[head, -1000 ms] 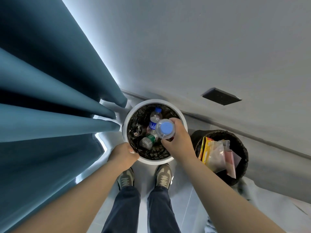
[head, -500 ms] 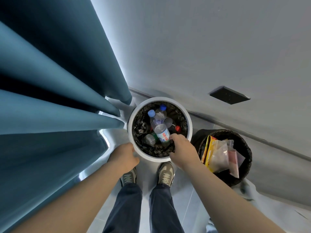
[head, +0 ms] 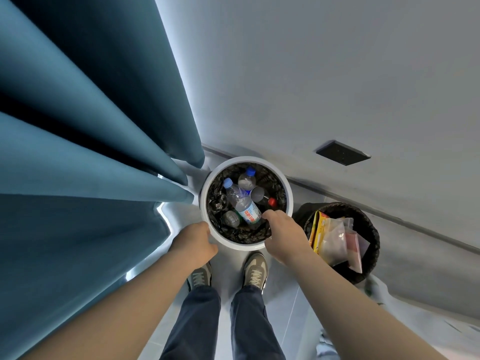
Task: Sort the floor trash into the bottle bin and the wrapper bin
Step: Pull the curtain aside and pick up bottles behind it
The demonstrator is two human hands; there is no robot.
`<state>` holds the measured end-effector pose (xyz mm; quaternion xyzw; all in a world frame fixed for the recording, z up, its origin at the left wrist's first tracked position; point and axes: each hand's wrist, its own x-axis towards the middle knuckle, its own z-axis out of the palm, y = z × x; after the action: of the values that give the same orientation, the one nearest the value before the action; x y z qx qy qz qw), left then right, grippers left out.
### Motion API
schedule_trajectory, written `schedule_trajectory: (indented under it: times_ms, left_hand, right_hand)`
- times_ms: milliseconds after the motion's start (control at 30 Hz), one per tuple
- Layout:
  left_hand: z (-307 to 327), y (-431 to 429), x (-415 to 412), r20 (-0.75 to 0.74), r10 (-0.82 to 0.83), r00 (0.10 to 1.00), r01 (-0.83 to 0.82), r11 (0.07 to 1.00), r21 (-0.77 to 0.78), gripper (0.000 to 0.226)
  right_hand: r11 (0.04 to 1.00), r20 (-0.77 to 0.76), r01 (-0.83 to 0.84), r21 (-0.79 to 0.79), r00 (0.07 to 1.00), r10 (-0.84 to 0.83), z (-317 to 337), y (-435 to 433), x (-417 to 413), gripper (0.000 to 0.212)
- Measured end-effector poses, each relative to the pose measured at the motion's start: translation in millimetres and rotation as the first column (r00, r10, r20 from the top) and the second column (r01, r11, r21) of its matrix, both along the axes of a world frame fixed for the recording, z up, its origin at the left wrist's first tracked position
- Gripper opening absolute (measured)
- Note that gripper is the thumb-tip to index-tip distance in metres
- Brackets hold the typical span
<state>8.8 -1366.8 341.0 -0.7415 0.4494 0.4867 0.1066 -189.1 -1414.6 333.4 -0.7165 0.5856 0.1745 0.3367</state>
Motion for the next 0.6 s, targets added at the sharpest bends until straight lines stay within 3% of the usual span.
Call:
schedule_trajectory:
  times_ms: [400, 600]
  left_hand:
    - [123.1, 21.0, 3.1, -0.014, -0.011, 1.000, 0.010, 0.999, -0.048, 0.015]
    - [212.0, 36.4, 4.6, -0.022, 0.113, 0.993, -0.115, 0.989, -0.097, 0.033]
  right_hand:
    - [0.995, 0.011, -0.101, -0.023, 0.995, 0.101, 127.5, 24.0, 5.1, 0.048]
    - [0.983, 0.035, -0.173, -0.060, 0.984, 0.175, 222.2, 34.7, 9.4, 0.046]
